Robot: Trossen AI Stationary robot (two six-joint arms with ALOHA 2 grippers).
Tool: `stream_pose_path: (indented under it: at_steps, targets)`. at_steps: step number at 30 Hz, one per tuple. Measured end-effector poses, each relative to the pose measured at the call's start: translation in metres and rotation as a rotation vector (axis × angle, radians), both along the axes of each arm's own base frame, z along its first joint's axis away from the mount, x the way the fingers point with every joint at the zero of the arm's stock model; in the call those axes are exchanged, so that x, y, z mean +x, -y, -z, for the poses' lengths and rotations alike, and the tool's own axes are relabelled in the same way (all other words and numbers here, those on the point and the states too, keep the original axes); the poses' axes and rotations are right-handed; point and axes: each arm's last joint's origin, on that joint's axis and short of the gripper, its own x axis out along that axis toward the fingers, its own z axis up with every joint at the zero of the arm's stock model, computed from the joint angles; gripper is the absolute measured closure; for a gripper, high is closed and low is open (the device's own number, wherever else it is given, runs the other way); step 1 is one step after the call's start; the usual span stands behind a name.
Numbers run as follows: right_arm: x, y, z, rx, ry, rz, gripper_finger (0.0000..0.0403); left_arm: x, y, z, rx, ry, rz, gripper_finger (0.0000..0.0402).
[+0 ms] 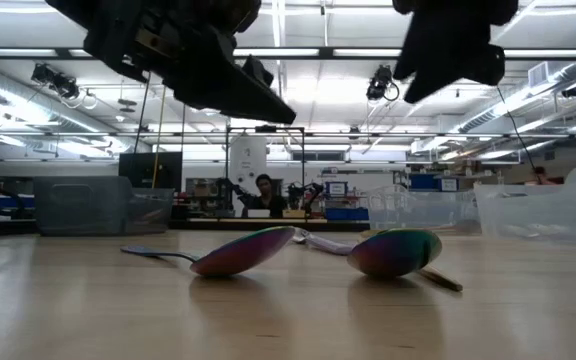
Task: Sort silverware by color (type)
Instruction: Put the blue spoon into the black bin
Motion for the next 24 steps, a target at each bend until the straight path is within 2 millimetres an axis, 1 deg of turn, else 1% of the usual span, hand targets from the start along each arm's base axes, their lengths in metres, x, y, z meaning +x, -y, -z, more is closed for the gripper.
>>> stream_pose_path:
  at_steps: [6, 10, 16, 18, 21, 24]
  targets:
    - [0.006, -0.002, -0.005, 0.023, 0.093, 0.028, 0.0237, -0.007, -0.003, 0.009, 0.019, -0.128, -0.009, 0.0285]
    - [0.007, -0.003, -0.003, 0.014, 0.092, 0.029, 0.0241, -0.007, -0.01, 0.01, 0.009, -0.183, -0.044, 0.0285]
    - [0.009, -0.003, -0.006, 0.008, 0.104, 0.033, 0.0247, -0.006, -0.017, 0.01, -0.007, -0.21, -0.079, 0.0285]
    - [0.011, -0.004, -0.012, 0.009, 0.115, 0.026, 0.0247, -0.007, -0.017, 0.008, -0.008, -0.207, -0.081, 0.0285]
    - [0.017, -0.007, -0.028, -0.027, 0.116, 0.01, 0.0248, -0.007, -0.017, 0.007, -0.008, -0.209, -0.081, 0.0285]
    - [0.028, -0.011, -0.043, -0.079, 0.091, -0.001, 0.0248, -0.009, -0.018, 0.002, -0.011, -0.203, -0.079, 0.0285]
